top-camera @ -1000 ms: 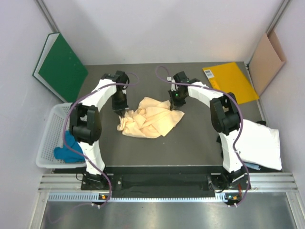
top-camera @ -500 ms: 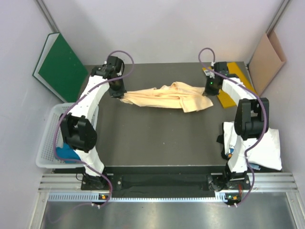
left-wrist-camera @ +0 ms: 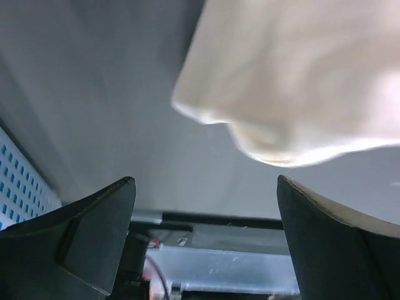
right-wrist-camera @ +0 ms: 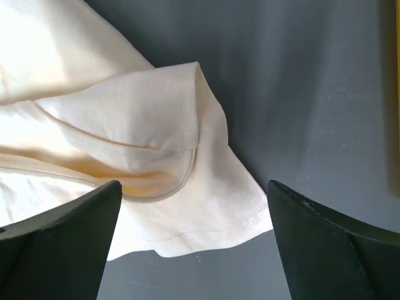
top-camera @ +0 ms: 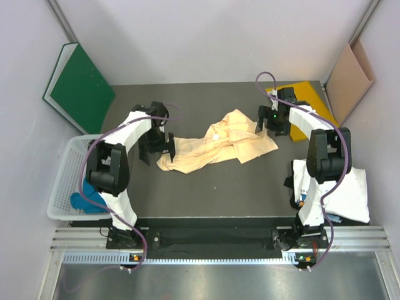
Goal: Fold and stack the t-shirts
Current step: Flatten the tshirt out
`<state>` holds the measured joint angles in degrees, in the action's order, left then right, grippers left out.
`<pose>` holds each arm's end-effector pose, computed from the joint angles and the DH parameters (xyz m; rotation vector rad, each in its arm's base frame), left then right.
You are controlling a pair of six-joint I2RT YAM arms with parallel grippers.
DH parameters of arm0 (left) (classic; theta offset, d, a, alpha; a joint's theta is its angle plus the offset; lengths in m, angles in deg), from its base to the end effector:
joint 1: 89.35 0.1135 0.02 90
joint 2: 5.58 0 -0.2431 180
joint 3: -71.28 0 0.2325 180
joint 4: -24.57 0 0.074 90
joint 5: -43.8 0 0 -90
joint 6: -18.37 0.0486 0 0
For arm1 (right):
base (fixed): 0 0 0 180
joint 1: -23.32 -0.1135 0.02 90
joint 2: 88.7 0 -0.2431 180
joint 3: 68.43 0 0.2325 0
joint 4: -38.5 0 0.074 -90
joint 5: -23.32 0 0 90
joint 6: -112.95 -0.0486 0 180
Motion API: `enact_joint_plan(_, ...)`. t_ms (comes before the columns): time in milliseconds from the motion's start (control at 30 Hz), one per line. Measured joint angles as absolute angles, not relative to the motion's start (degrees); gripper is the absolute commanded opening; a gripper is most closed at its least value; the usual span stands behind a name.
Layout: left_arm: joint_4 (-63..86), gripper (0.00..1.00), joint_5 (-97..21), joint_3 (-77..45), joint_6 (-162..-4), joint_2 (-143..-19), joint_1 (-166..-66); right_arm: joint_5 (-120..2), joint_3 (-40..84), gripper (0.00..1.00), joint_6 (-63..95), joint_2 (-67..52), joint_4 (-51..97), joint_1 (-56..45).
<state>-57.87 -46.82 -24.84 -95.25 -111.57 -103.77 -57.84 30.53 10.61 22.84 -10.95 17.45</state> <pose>0.3014 -0.0770 0.1848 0.2488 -3.0968 -0.0363 0.3906 0.0477 0.1812 0.0992 2.6658 0.3087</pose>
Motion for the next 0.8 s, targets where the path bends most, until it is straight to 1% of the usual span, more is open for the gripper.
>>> enact_joint_plan(133,-53.54,0.99,-43.57,-33.62,-95.16,-109.76,-103.77,-57.93,31.1,1.0,11.4,22.84,-11.45,17.45)
enact_joint_plan(233,-49.78,0.99,-40.01,-43.13,-94.77,-112.12,-103.9,-57.91,32.3,1.0,11.42,22.82,-11.87,17.45)
enact_joint_plan(400,-45.61,0.99,-33.08,-64.97,-93.87,-126.96,-104.95,-57.08,33.94,1.0,11.25,22.74,-11.15,17.43)
enact_joint_plan(500,-44.58,0.99,-30.08,-72.75,-93.06,-136.09,-106.39,-56.18,34.0,1.0,11.18,22.71,-10.73,17.32)
enact_joint_plan(667,-45.1,0.99,-26.06,-74.19,-91.64,-144.57,-110.13,-55.59,34.18,1.0,11.16,22.71,-10.8,17.0)
enact_joint_plan(800,-46.33,0.97,-25.93,-74.17,-89.54,-145.89,-113.32,-55.13,34.35,1.0,10.9,22.67,-10.75,16.93)
